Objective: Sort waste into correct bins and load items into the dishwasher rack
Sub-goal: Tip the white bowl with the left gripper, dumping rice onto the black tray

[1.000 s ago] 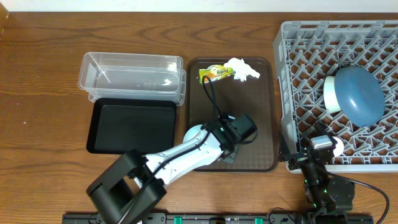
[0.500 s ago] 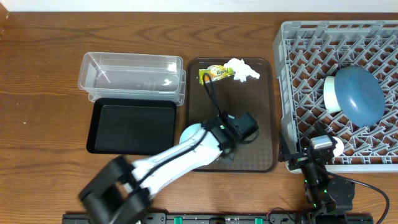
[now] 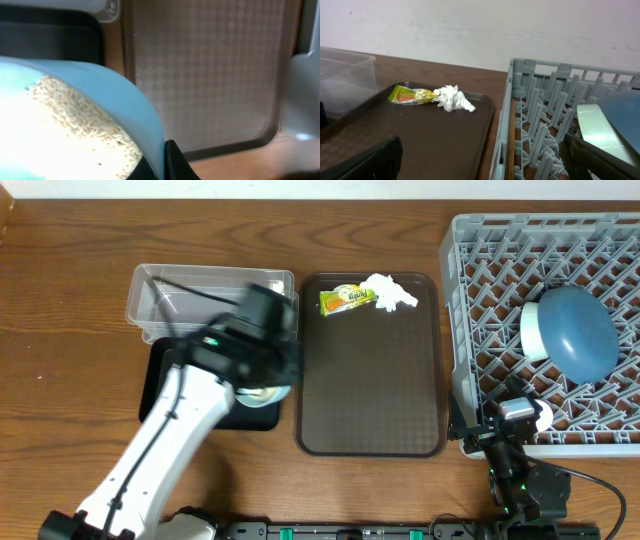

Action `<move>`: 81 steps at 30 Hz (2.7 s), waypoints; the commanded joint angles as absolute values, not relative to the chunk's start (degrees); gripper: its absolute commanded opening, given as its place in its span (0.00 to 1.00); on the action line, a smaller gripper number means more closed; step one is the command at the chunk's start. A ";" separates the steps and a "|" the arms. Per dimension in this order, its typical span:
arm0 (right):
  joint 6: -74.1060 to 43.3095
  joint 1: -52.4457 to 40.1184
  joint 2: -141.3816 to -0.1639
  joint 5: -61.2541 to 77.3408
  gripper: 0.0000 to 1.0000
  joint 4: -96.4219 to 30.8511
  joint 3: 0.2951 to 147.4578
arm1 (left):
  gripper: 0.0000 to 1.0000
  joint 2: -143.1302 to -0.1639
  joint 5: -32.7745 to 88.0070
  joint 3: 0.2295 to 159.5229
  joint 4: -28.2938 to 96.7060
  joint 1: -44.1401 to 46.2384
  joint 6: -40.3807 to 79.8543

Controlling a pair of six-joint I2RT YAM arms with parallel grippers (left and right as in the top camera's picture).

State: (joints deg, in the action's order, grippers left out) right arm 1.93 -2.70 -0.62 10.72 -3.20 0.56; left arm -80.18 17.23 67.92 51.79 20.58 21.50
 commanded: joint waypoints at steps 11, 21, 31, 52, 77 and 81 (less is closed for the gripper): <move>1.32 -1.89 -0.36 10.96 0.99 -3.20 0.32 | 0.06 -81.34 75.02 50.78 37.91 -9.69 -5.45; 1.34 -1.89 -0.36 10.96 0.99 -3.20 0.32 | 0.06 -81.67 90.06 34.65 18.72 -22.74 -5.15; 1.32 -1.89 -0.36 10.96 0.99 -3.20 0.32 | 0.06 -81.67 90.08 34.20 18.70 -24.58 -5.82; 1.32 -1.89 -0.38 10.96 0.99 -3.20 0.32 | 0.06 -81.03 89.97 34.24 12.56 -23.70 2.04; 1.32 -1.89 -0.38 10.96 0.99 -3.20 0.32 | 0.06 -81.23 90.17 33.98 1.61 -16.73 8.49; 1.34 -1.89 -0.38 10.96 0.99 -3.20 0.32 | 0.06 -81.21 82.52 33.98 -0.25 -15.79 19.79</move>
